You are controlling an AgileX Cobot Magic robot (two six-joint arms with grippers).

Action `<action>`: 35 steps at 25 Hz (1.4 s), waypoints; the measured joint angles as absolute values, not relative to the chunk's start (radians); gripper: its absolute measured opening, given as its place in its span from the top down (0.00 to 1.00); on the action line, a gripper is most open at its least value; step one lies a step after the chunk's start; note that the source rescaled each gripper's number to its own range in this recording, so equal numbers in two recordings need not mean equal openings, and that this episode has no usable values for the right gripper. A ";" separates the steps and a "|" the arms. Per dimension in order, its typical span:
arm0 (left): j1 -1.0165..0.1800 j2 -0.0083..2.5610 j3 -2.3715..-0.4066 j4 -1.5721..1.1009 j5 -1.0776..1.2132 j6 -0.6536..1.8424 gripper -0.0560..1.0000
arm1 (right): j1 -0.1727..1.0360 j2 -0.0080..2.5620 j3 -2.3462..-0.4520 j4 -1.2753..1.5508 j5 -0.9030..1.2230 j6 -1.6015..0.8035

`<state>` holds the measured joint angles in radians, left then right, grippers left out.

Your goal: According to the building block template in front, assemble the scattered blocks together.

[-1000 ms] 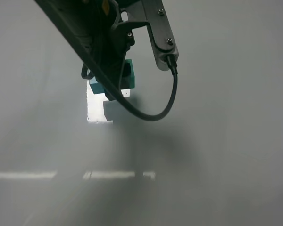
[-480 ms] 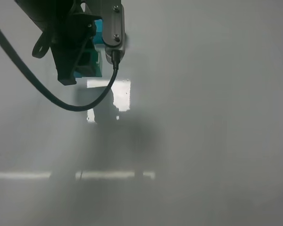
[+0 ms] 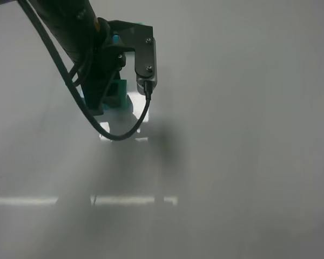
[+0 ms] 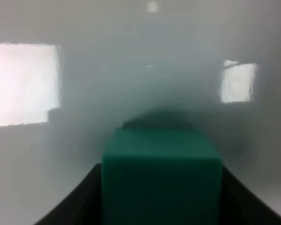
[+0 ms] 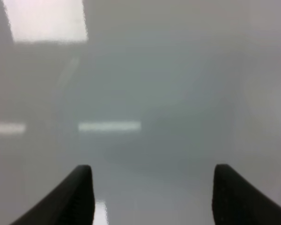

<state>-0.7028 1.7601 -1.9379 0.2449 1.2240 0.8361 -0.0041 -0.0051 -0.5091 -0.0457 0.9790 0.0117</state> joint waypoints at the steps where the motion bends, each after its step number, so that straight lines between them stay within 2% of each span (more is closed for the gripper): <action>1: -0.703 1.760 -1.938 0.244 1.224 0.836 0.95 | -0.004 -0.005 -0.509 -0.046 0.979 0.012; 14: -0.701 1.767 -1.938 0.242 1.223 0.838 0.93 | -0.004 -0.005 -0.509 -0.046 0.979 0.012; 15: -0.701 1.767 -1.938 0.242 1.223 0.836 0.88 | -0.004 -0.005 -0.509 -0.046 0.979 0.012; 16: -0.701 1.767 -1.938 0.242 1.223 0.835 0.77 | -0.004 -0.005 -0.509 -0.046 0.979 0.012; 19: -0.701 1.767 -1.938 0.224 1.223 0.830 0.39 | -0.004 -0.005 -0.509 -0.046 0.979 0.012; 20: -0.701 1.767 -1.938 0.211 1.223 0.825 0.29 | -0.004 -0.005 -0.509 -0.046 0.979 0.012; 21: -0.701 1.765 -1.938 0.204 1.223 0.819 0.25 | -0.004 -0.005 -0.509 -0.046 0.979 0.012; 25: -0.721 1.730 -1.938 0.211 1.223 0.805 0.17 | -0.004 -0.005 -0.509 -0.046 0.979 0.012; 32: -0.827 1.591 -1.938 0.283 1.223 0.741 0.16 | -0.004 -0.005 -0.509 -0.046 0.979 0.012; 35: -0.848 1.527 -1.938 0.409 1.224 0.631 0.16 | -0.004 -0.005 -0.509 -0.046 0.979 0.012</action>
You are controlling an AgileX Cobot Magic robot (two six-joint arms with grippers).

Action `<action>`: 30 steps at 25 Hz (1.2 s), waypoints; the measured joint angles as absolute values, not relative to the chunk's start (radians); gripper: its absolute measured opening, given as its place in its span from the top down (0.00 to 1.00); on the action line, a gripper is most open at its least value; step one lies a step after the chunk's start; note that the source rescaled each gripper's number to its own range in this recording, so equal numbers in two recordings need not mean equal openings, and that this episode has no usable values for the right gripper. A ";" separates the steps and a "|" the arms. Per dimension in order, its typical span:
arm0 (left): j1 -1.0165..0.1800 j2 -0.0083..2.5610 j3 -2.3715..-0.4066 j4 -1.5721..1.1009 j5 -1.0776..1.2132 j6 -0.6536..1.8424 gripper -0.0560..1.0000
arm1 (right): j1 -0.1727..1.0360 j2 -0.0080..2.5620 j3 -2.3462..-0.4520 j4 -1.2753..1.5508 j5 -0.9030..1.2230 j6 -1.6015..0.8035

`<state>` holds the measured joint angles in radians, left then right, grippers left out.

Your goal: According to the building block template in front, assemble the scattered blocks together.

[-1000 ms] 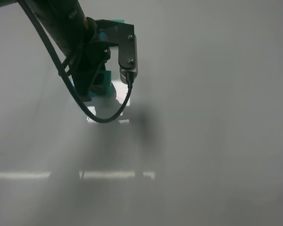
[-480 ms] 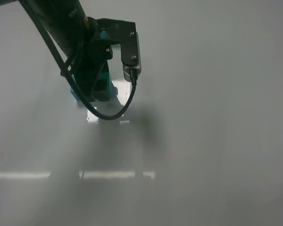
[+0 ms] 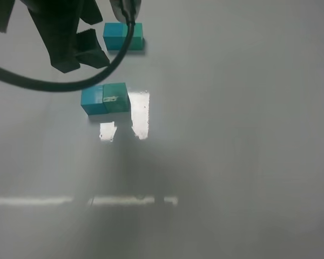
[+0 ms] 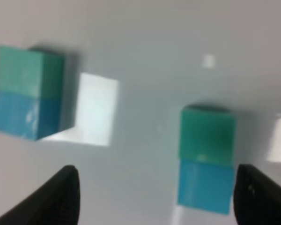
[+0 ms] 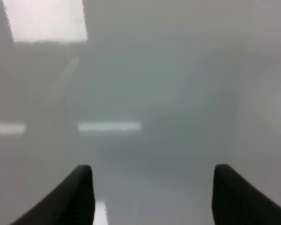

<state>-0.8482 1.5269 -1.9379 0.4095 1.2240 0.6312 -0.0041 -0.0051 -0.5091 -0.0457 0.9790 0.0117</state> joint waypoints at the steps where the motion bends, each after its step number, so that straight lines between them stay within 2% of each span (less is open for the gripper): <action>1: -0.848 1.505 -1.938 0.463 1.224 0.579 0.16 | -0.004 -0.005 -0.509 -0.046 0.979 0.012; 5: -0.848 1.420 -1.938 0.680 1.224 0.397 0.16 | -0.004 -0.005 -0.509 -0.046 0.979 0.012; 10: -0.838 1.324 -1.938 0.697 1.224 0.310 0.16 | -0.004 -0.005 -0.509 -0.046 0.979 0.012; 13: -0.779 1.288 -1.928 0.670 1.223 0.251 0.16 | -0.004 -0.005 -0.509 -0.046 0.979 0.012; 18: -0.542 1.205 -1.782 0.533 1.219 0.262 0.16 | -0.004 -0.005 -0.509 -0.046 0.979 0.012; 25: -0.186 0.942 -1.355 0.249 1.224 0.243 0.16 | -0.004 -0.005 -0.509 -0.046 0.979 0.012; 30: -0.006 0.662 -1.090 0.132 1.226 0.188 0.17 | -0.004 -0.005 -0.509 -0.046 0.979 0.012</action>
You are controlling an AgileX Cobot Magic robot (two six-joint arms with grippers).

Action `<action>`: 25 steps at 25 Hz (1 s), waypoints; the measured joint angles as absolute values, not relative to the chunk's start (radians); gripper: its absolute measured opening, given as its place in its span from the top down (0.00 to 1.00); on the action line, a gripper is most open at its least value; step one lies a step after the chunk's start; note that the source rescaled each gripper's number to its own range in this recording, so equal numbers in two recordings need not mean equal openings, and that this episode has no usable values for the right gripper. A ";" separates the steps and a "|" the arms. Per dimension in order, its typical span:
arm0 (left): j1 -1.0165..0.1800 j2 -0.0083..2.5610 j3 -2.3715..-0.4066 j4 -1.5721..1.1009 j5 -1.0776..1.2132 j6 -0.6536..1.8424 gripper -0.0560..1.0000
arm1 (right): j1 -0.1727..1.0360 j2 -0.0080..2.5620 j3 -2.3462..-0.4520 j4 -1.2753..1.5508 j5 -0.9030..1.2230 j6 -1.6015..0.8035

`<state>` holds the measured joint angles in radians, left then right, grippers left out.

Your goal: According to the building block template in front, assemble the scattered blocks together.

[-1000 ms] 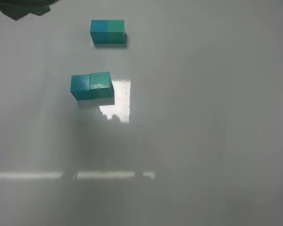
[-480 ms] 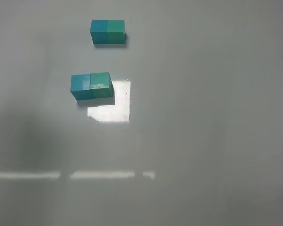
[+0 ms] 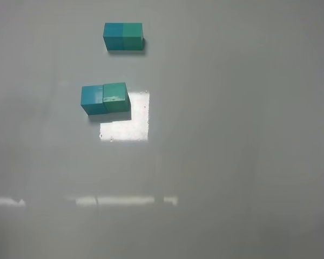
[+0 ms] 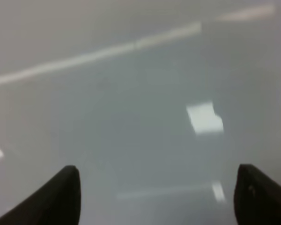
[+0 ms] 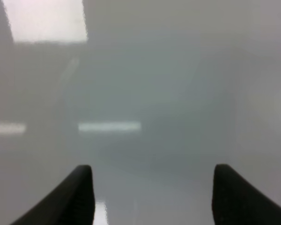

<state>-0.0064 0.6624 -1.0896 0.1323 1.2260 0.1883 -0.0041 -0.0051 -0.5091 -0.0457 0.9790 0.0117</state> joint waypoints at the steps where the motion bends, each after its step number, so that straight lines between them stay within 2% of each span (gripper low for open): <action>1: 0.022 0.598 -1.052 0.117 1.226 0.187 0.17 | -0.004 -0.005 -0.509 -0.046 0.979 0.012; 6: 0.108 0.336 -0.912 0.052 1.227 0.173 0.18 | -0.004 -0.005 -0.509 -0.046 0.979 0.012; 13: 0.114 0.085 -0.701 0.000 1.225 0.053 0.19 | -0.004 -0.005 -0.509 -0.046 0.979 0.012; 18: 0.114 -0.005 -0.603 -0.062 1.187 0.047 0.33 | -0.004 -0.005 -0.509 -0.046 0.979 0.012; 25: 0.114 -0.005 -0.544 -0.093 1.178 0.045 0.40 | -0.004 -0.005 -0.509 -0.046 0.979 0.012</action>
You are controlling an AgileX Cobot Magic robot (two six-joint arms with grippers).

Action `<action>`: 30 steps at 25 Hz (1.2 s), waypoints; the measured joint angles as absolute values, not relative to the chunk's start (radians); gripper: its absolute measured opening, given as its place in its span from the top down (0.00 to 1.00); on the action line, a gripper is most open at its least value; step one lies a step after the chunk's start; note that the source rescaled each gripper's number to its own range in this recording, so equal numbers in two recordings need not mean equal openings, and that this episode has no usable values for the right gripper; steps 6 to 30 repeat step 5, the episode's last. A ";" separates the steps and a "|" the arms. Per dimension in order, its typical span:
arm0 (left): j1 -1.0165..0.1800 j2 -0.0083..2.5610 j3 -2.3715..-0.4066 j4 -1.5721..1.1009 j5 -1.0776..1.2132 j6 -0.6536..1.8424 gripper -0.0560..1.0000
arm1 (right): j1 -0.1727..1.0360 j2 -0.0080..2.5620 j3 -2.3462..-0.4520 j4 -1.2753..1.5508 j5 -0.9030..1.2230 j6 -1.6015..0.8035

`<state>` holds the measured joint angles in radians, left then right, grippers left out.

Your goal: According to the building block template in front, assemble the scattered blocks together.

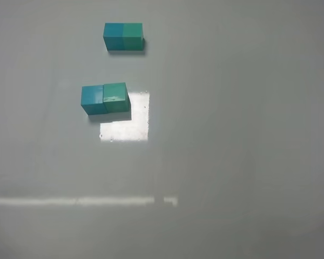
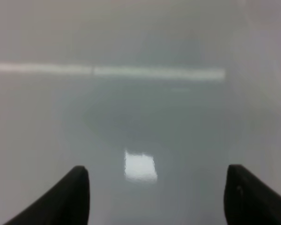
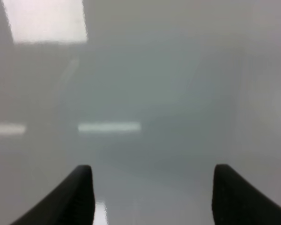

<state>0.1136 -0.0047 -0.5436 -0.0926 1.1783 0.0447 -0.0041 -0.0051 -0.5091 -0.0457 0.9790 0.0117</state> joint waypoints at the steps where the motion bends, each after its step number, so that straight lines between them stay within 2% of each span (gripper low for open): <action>1: 0.114 -0.005 -0.544 -0.093 1.175 0.045 0.40 | -0.004 -0.005 -0.509 -0.046 0.979 0.012; 30: 0.114 -0.005 -0.540 -0.093 1.144 0.050 0.41 | -0.004 -0.005 -0.509 -0.046 0.979 0.012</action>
